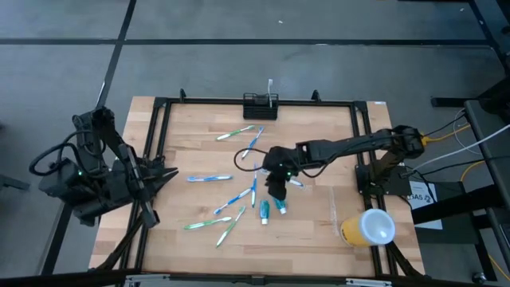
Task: Pick & Place toothbrushing station
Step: Put the blue toothbrush into the wire organizer
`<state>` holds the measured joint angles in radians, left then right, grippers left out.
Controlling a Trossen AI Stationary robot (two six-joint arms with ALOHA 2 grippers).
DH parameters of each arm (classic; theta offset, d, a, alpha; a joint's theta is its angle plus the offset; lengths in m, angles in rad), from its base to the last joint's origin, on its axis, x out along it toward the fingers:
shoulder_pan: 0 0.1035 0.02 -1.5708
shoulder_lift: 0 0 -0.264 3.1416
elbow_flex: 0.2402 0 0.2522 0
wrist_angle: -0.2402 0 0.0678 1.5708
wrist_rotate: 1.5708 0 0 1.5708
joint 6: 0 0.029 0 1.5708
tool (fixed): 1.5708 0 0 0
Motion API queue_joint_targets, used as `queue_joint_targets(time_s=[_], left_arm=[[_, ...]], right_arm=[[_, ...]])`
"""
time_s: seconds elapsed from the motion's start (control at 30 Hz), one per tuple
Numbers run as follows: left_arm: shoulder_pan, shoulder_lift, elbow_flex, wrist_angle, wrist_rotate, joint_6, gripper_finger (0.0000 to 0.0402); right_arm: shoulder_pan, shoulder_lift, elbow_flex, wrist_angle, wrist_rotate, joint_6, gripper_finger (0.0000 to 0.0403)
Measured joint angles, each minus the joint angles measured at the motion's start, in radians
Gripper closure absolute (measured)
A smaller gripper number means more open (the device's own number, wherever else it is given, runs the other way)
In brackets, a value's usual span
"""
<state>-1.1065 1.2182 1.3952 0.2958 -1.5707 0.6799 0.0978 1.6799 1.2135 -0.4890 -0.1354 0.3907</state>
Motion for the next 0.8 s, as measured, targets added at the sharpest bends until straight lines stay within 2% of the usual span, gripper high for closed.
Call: queue_joint_targets(time_s=[0.1,0.17,0.27,0.5,0.8], left_arm=[[-0.010,0.000,0.000,-0.004,0.000,-0.008,0.0382],[-0.013,0.000,0.000,-0.006,0.000,-0.013,0.0382],[-0.013,0.001,0.000,-0.011,0.000,-0.016,0.0382],[-0.013,0.004,-0.017,-0.016,0.000,-0.049,0.0382],[-0.019,0.004,-0.030,-0.016,0.000,-0.107,0.0382]], right_arm=[[-0.015,0.006,0.000,-0.067,0.041,-0.100,0.0302],[-0.038,0.022,0.001,-0.083,0.030,-0.147,0.0302],[-0.078,0.067,0.001,-0.059,-0.019,-0.214,0.0302],[-0.126,0.184,0.001,0.001,-0.157,-0.224,0.0302],[-0.151,0.205,0.001,0.063,-0.075,-0.242,0.0302]])
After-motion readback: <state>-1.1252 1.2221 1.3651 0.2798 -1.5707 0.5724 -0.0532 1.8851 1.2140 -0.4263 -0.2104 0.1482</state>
